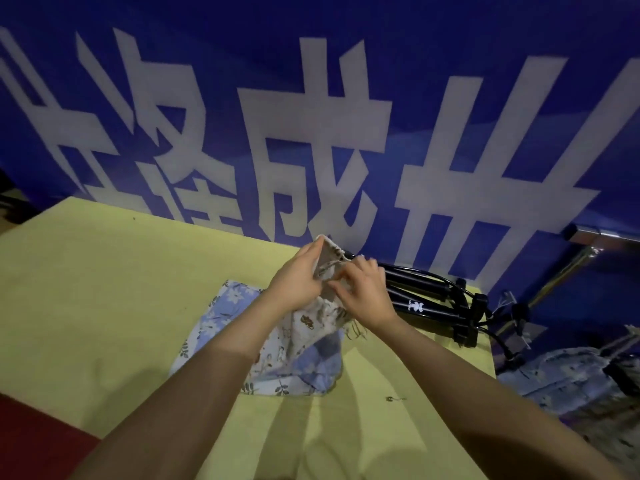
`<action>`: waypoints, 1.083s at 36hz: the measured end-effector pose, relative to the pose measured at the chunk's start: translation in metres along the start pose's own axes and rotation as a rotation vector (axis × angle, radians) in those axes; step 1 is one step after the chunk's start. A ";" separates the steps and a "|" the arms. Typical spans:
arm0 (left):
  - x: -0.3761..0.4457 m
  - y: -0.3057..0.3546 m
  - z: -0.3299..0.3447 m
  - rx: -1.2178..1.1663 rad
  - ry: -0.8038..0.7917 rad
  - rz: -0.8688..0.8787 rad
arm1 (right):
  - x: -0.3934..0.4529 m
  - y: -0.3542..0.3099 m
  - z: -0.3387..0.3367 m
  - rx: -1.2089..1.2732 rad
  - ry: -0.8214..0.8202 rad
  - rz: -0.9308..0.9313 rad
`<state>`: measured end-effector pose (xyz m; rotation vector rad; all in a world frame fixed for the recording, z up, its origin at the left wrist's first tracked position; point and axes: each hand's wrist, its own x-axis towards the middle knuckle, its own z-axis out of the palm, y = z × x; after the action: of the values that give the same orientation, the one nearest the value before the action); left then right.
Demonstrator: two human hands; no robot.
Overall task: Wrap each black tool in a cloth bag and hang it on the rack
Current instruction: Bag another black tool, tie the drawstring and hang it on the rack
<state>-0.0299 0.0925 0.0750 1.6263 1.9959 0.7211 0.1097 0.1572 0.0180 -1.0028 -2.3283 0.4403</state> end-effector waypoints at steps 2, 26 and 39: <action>0.003 -0.003 0.003 0.027 -0.016 -0.007 | 0.002 0.000 -0.004 0.012 0.063 0.028; 0.055 -0.030 0.058 0.198 -0.015 -0.229 | 0.006 0.118 0.029 -0.639 -0.546 0.273; 0.044 -0.025 0.059 0.156 0.055 -0.255 | 0.013 0.111 -0.002 -0.613 -0.364 0.305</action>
<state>-0.0190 0.1381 0.0127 1.4105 2.2952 0.5308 0.1654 0.2410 -0.0310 -1.6996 -2.7157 0.0016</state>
